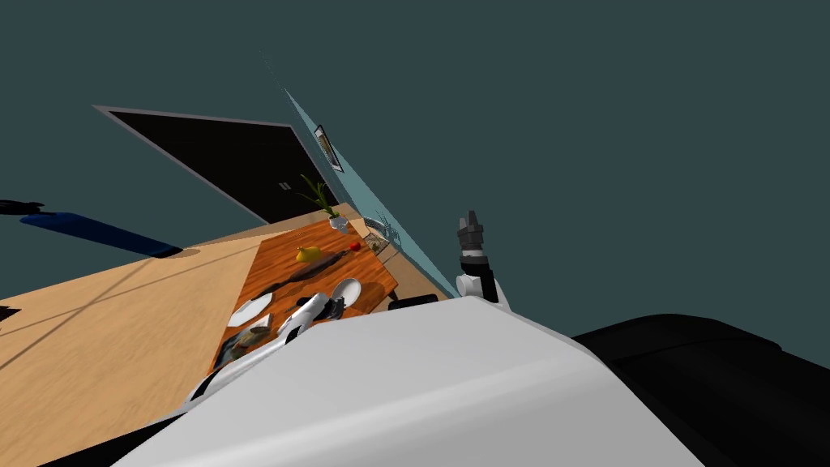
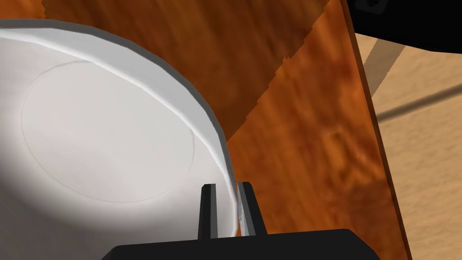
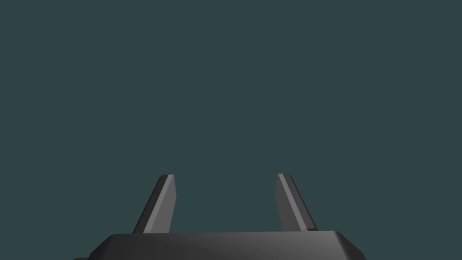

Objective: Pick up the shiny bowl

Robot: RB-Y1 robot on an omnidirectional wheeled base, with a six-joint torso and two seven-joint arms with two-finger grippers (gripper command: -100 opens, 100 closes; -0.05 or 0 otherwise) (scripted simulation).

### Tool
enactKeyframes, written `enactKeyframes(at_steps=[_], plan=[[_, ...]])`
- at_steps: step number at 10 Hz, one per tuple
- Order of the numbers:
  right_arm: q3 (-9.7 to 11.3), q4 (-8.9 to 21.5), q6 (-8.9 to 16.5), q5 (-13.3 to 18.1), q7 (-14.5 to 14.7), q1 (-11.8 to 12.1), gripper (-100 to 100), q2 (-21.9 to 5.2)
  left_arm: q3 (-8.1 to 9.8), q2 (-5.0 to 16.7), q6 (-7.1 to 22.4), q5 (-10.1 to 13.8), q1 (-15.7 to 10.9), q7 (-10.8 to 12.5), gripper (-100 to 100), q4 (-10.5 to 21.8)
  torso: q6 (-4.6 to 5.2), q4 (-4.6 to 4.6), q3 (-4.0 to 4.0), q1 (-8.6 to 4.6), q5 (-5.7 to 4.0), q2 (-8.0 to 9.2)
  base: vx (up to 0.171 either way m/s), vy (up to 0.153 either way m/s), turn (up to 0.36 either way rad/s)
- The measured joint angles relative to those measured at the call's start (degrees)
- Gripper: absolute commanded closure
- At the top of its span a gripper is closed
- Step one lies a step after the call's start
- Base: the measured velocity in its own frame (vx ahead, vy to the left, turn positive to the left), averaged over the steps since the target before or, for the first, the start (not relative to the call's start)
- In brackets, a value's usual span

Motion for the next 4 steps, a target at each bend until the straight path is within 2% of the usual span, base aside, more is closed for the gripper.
enactKeyframes(at_steps=[2,3,4], plan=[[0.00,0.00,0.00,0.00,0.00,0.00,0,0.00,1.58,1.23,-0.05,0.84,-1.02,-2.84,100,2.47,0.01,-0.01,-0.01,-0.03,-0.01,-0.02,0.019,-0.069,0.014],[0.00,0.00,0.00,0.00,0.00,0.00,0,0.00,2.15,1.70,-0.17,1.16,-1.50,-4.10,100,3.63,0.05,-0.01,-0.02,-0.02,0.01,-0.04,0.007,-0.026,-0.001],[0.00,0.00,0.00,0.00,0.00,0.00,0,0.00,2.20,1.71,-0.24,1.21,-1.56,-4.35,0,3.76,0.04,-0.01,-0.01,0.11,0.02,-0.01,0.002,-0.006,0.000]])
